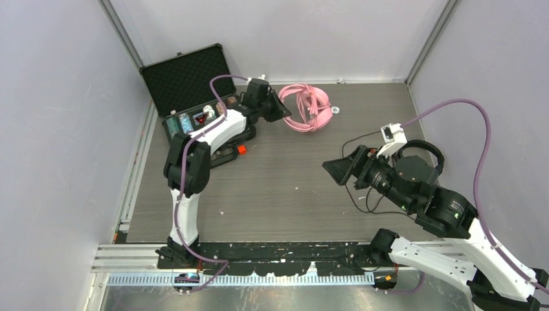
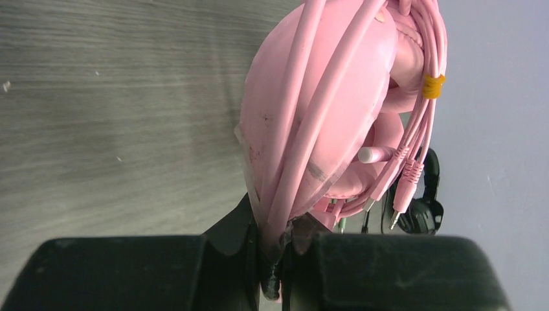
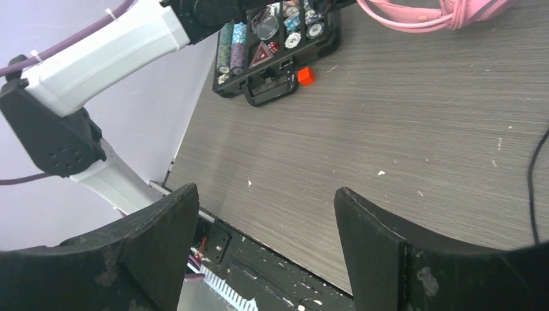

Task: Wrap the headphones
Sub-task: Place the headphones at the corner of the board.

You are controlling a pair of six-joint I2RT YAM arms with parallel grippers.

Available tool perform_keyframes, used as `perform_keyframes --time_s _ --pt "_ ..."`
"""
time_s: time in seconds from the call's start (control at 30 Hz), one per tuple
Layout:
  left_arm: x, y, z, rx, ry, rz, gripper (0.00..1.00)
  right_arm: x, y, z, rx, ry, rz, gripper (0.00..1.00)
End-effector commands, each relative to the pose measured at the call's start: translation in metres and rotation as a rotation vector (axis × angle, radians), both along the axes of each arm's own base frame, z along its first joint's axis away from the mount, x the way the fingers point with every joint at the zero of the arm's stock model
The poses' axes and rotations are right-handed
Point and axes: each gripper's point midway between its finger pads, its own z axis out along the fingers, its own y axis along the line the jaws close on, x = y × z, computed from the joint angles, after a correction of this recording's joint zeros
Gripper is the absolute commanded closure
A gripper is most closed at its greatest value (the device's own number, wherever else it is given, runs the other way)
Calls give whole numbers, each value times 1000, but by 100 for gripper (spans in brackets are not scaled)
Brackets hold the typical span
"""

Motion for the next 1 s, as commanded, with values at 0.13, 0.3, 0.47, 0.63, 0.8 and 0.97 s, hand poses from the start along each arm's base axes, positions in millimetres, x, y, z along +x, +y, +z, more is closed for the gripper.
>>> perform_keyframes --time_s 0.13,0.3,0.47,0.63,0.8,0.97 --pt "60 -9 20 -196 -70 -6 100 6 -14 4 -41 -32 -61 19" --pt "70 -6 -22 -173 7 3 99 10 -12 -1 -57 -20 -71 18" --pt "75 7 -45 -155 54 18 88 12 -9 -11 -64 8 -78 18" --pt "79 20 -50 -128 63 31 76 14 -5 -14 -52 15 -80 18" --pt "81 30 -45 -104 62 34 68 15 2 -12 -39 21 -61 18" --pt "78 36 -39 -78 65 36 63 13 13 -14 -13 48 -30 18"
